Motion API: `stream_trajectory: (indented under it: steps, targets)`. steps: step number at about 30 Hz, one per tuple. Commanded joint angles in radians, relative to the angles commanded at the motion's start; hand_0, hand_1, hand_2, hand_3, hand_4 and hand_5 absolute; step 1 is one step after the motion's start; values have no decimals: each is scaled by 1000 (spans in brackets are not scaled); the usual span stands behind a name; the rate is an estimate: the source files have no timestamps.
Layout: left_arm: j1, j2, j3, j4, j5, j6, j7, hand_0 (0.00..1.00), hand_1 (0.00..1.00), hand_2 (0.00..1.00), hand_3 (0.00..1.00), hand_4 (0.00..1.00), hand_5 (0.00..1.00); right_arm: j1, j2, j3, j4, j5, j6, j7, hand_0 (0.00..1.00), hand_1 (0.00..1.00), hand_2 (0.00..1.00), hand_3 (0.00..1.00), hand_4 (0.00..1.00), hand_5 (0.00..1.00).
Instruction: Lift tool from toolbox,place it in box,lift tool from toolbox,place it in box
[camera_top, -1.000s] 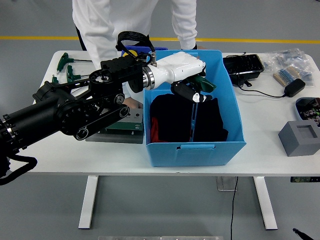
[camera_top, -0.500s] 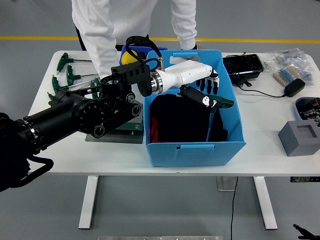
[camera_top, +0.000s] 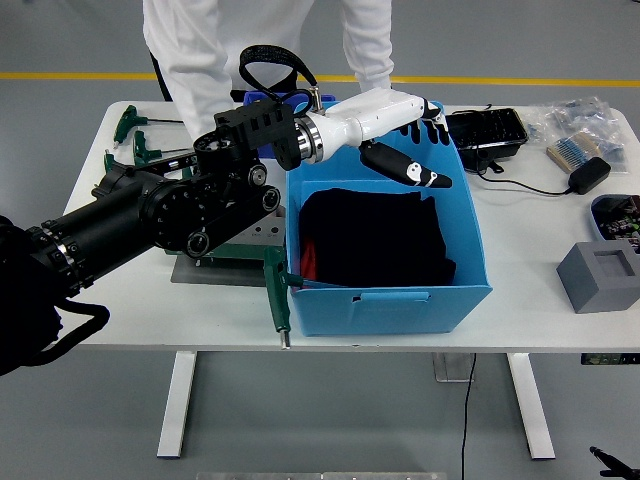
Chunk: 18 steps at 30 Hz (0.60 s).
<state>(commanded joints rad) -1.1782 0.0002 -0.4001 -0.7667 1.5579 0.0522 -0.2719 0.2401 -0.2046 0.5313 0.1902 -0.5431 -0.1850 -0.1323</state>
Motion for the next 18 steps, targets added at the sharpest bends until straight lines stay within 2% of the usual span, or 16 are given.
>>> stream_trajectory:
  steps: [5, 8, 10, 11, 14, 16, 17, 18]
  targets:
    - [17, 15, -56, -32, 52, -3, 11, 495, 557, 638, 654, 970, 763, -1, 2, 0, 0, 2, -1, 1, 620, 602, 668, 567, 826, 683]
    - [35, 43, -113, -73, 124, -15, 32, 495, 557, 638, 654, 970, 763, -5, 3, -4, -1, 13, -2, 4, 620, 602, 668, 567, 826, 683]
    - [53, 70, -152, -103, 168, -21, 44, 495, 557, 638, 654, 970, 763, -6, 4, -5, -2, 16, -2, 5, 620, 602, 668, 567, 826, 683]
    - [63, 84, -174, -117, 188, -25, 51, 458, 471, 568, 616, 968, 768, -8, 4, -7, -3, 19, -2, 6, 620, 601, 667, 566, 826, 682]
    - [106, 127, -244, -159, 245, -46, 84, 458, 471, 568, 616, 968, 768, -13, 6, -6, -4, 23, -3, 7, 620, 601, 667, 566, 826, 682]
    - [149, 162, -307, -197, 280, -56, 109, 458, 471, 568, 616, 968, 768, -16, 8, -4, -4, 22, -3, 6, 620, 601, 667, 566, 826, 682]
    - [174, 181, -340, -219, 295, -60, 123, 407, 415, 509, 615, 966, 769, -18, 8, -6, -5, 25, -3, 7, 620, 601, 668, 566, 826, 681]
    - [197, 196, -370, -237, 306, -62, 134, 407, 415, 509, 615, 966, 769, -19, 9, -6, -5, 27, -3, 8, 620, 601, 668, 566, 826, 681]
